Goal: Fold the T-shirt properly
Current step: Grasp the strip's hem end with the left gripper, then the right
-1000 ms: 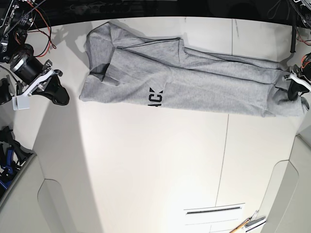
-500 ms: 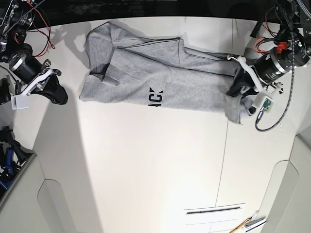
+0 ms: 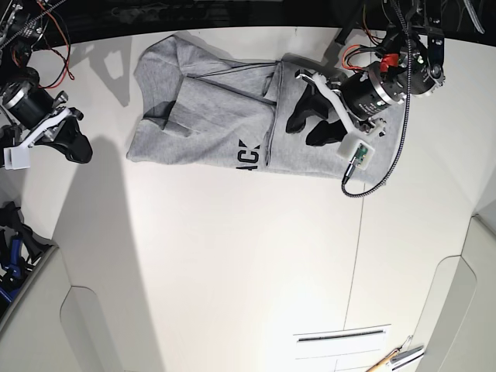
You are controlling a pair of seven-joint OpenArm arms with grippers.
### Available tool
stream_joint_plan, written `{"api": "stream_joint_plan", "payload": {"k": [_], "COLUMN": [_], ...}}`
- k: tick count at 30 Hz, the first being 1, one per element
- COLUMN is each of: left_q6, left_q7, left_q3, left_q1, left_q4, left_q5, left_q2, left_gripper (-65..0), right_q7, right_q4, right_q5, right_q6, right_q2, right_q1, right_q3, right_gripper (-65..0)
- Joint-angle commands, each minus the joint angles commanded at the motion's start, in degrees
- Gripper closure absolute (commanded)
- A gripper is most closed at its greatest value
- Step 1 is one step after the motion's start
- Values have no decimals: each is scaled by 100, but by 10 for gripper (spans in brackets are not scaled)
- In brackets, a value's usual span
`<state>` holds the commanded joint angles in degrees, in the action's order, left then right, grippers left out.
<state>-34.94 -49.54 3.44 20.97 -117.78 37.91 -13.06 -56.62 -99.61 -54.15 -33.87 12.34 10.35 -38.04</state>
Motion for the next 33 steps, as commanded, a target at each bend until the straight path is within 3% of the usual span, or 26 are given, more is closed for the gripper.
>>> {"api": "stream_joint_plan", "payload": {"k": [12, 17, 19, 26, 33], "left_q6": [-2, -2, -2, -2, -2], "left_q7": [44, 44, 46, 48, 48], "left_q3": [0, 0, 0, 0, 0], "left_q1": [-2, -2, -2, -2, -2], "left_q4": [0, 0, 0, 0, 0], "left_q5": [-2, -2, -2, 2, 4], "left_q2": [0, 0, 2, 2, 2], "left_gripper": [-320, -320, -320, -320, -320], "right_q7": [-76, 0, 22, -374, -387], "right_q4": [76, 426, 887, 1917, 1915], "right_q5": [184, 162, 26, -964, -1067], "right_q6": [4, 4, 4, -94, -136], "right_q2": [4, 35, 90, 184, 175], "right_q1": [420, 557, 551, 525, 271], "right_q3": [2, 4, 13, 17, 188], "right_gripper": [-11, -292, -355, -358, -358]}}
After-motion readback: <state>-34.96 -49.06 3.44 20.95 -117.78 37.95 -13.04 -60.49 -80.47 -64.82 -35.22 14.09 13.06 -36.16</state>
